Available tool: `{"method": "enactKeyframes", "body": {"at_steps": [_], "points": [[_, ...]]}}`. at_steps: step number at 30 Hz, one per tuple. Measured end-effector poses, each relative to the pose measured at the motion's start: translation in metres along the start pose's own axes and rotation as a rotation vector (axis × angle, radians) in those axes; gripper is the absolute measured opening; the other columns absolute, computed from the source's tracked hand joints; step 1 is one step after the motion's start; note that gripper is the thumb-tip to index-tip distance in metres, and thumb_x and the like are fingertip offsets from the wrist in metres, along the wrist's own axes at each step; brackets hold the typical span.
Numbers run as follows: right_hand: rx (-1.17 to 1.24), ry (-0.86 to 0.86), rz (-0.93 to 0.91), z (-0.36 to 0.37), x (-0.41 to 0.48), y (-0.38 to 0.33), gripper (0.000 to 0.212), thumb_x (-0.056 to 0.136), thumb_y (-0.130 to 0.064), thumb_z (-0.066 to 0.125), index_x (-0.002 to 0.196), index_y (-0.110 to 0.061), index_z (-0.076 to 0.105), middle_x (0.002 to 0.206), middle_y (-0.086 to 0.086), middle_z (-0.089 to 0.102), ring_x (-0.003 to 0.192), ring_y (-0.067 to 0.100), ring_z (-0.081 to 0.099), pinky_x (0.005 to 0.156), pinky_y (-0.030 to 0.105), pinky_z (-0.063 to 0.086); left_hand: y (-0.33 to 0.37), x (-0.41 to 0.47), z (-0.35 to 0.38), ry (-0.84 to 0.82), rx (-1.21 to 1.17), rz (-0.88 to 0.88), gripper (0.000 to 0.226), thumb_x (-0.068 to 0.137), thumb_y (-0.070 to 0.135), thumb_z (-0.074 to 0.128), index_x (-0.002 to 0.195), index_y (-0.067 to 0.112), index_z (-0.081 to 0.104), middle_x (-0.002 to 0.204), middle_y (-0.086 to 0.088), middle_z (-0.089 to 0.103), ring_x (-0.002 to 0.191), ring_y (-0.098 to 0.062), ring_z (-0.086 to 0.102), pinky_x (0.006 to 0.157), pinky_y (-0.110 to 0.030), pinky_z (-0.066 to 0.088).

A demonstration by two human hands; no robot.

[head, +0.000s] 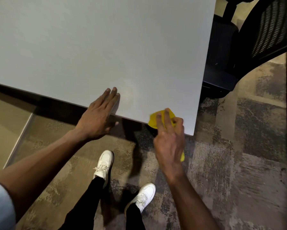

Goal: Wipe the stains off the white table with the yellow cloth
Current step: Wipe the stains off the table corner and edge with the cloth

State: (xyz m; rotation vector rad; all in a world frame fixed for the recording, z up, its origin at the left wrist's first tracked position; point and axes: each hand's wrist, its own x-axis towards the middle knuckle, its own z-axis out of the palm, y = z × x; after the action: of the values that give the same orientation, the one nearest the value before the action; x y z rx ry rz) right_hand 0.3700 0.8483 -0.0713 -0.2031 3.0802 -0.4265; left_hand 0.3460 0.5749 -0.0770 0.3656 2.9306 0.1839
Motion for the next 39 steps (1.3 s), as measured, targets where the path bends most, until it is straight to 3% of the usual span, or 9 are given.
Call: {"method": "enactKeyframes", "body": {"at_steps": [4,9,12,17,21,26,31,36,39], "points": [[0.275,0.226,0.201,0.004,-0.001,0.039,0.058,0.084,0.013,0.059,0.122,-0.031,0.059,0.149,0.006,0.055,0.124,0.037,0.057,0.101,0.055,0.051,-0.018,0.002,-0.001,0.054,-0.053,-0.019,0.104,0.096,0.051,0.066,0.17,0.01,0.006,0.18,-0.008,-0.004,0.168,-0.024,-0.003,0.132,-0.045,0.023],[0.121,0.196,0.392,0.008,0.015,-0.001,0.051,0.086,-0.003,0.046,0.134,-0.003,0.063,0.151,0.017,0.055,0.112,0.043,0.051,0.099,0.05,0.045,-0.079,-0.005,-0.009,0.027,-0.061,-0.072,0.114,0.093,0.061,0.068,0.17,0.009,0.003,0.18,-0.009,-0.007,0.167,-0.025,-0.007,0.136,-0.047,0.015],[0.071,0.156,0.336,0.019,0.018,-0.077,0.056,0.077,0.009,0.064,0.132,0.001,0.066,0.147,0.022,0.059,0.116,0.042,0.055,0.09,0.044,0.051,-0.108,-0.008,-0.01,-0.015,-0.011,0.025,0.112,0.093,0.064,0.065,0.17,0.011,0.003,0.18,-0.008,-0.007,0.167,-0.026,-0.007,0.134,-0.051,0.02],[-0.038,-0.008,0.152,0.029,0.032,-0.171,0.061,0.08,-0.004,0.051,0.141,-0.007,0.061,0.154,0.018,0.054,0.119,0.042,0.061,0.096,0.05,0.056,-0.119,-0.008,-0.008,-0.003,0.041,0.084,0.112,0.091,0.047,0.071,0.17,0.007,0.002,0.18,-0.012,-0.007,0.167,-0.03,-0.006,0.134,-0.05,0.022],[-0.088,-0.042,0.094,0.024,0.03,-0.15,0.065,0.08,0.002,0.056,0.143,-0.009,0.06,0.155,0.015,0.054,0.115,0.042,0.06,0.091,0.05,0.057,-0.107,-0.009,0.001,0.021,0.074,0.049,0.111,0.09,0.041,0.069,0.168,0.001,0.001,0.178,-0.019,-0.011,0.166,-0.038,-0.008,0.133,-0.056,0.021],[-0.055,0.07,0.533,0.01,0.033,-0.075,0.06,0.083,0.009,0.063,0.139,-0.011,0.064,0.154,0.012,0.055,0.109,0.044,0.052,0.082,0.048,0.053,-0.107,-0.01,0.002,0.026,0.033,0.045,0.116,0.087,0.041,0.072,0.168,0.001,-0.001,0.178,-0.02,-0.011,0.166,-0.04,-0.007,0.132,-0.058,0.023],[-0.042,0.181,0.671,0.009,0.07,-0.057,0.062,0.084,0.001,0.048,0.143,-0.012,0.058,0.15,0.018,0.055,0.11,0.043,0.049,0.086,0.049,0.05,-0.11,-0.011,-0.004,-0.004,0.059,0.084,0.119,0.087,0.047,0.071,0.167,-0.001,-0.002,0.177,-0.022,-0.013,0.165,-0.04,-0.009,0.133,-0.055,0.02],[0.129,0.081,0.264,0.028,0.08,-0.116,0.049,0.092,-0.003,0.048,0.141,-0.009,0.052,0.147,-0.01,0.047,0.145,0.013,0.033,0.117,0.035,0.026,-0.105,-0.01,-0.01,-0.097,0.117,0.082,0.131,0.082,0.055,0.075,0.166,-0.004,-0.007,0.175,-0.027,-0.017,0.164,-0.045,-0.012,0.132,-0.058,0.02],[-0.083,-0.083,-0.052,0.034,0.072,-0.15,0.054,0.099,-0.007,0.037,0.153,-0.015,0.037,0.167,0.011,0.031,0.142,0.033,0.038,0.108,0.042,0.037,-0.102,-0.008,-0.019,-0.185,0.127,0.059,0.129,0.087,0.056,0.072,0.165,-0.002,-0.014,0.172,-0.025,-0.027,0.162,-0.044,-0.022,0.135,-0.054,0.007]]}}
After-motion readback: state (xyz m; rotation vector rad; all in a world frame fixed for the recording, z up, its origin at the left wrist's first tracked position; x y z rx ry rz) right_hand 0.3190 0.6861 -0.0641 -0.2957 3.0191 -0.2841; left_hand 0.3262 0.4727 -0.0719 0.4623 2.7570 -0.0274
